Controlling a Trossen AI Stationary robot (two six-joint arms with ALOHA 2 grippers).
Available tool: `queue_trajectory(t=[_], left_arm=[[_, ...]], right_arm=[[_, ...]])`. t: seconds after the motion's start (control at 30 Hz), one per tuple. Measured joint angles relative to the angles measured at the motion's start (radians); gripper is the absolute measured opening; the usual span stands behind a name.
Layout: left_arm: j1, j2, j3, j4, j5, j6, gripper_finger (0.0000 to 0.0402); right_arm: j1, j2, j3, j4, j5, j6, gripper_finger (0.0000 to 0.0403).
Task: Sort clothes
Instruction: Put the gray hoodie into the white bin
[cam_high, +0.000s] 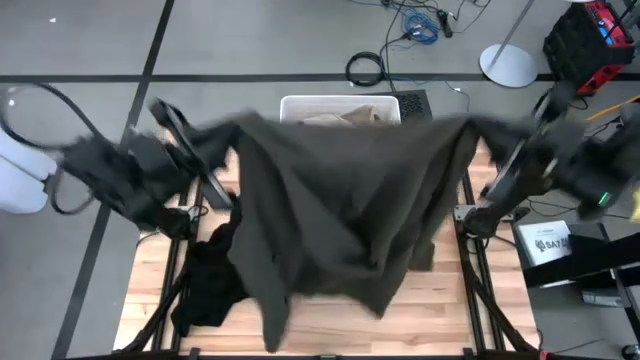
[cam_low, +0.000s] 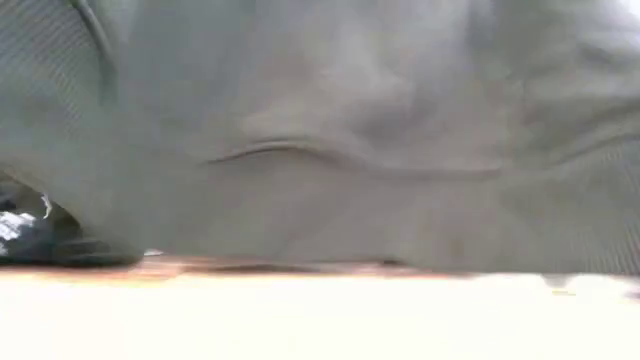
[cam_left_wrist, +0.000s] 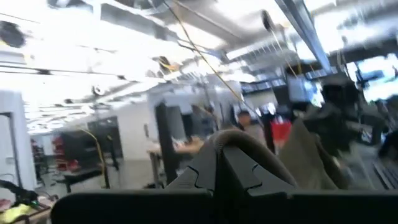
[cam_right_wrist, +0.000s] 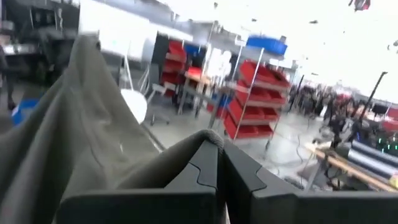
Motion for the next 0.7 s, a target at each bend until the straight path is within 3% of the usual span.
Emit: queue_trajectory(t=[0.13,0.27,0.4,0.7], left_arm=[[0.053,-0.022,0.080,-0.028,0.041,0.003,0.0006],[0.045,-0.028,0.107,-0.114,0.048,-0.040,0.0006],[-0.026,-0.021,0.106,-0.256,0.055,-0.098,0.0006],[-0.198,0.077,0.106,-0.541,0.116,-0.383,0.0006]], right_arm=[[-0.051,0.000,0.107,0.008,-0.142,-0.105,0.0000],[-0.043,0.004,0.119,-0.050,-0.185,-0.072,0.0000],[0.013,0.033,0.117,-0.218,-0.191,0.094,0.0000],[0.176,0.183,0.117,-0.499,-0.192,0.505,0.0000]])
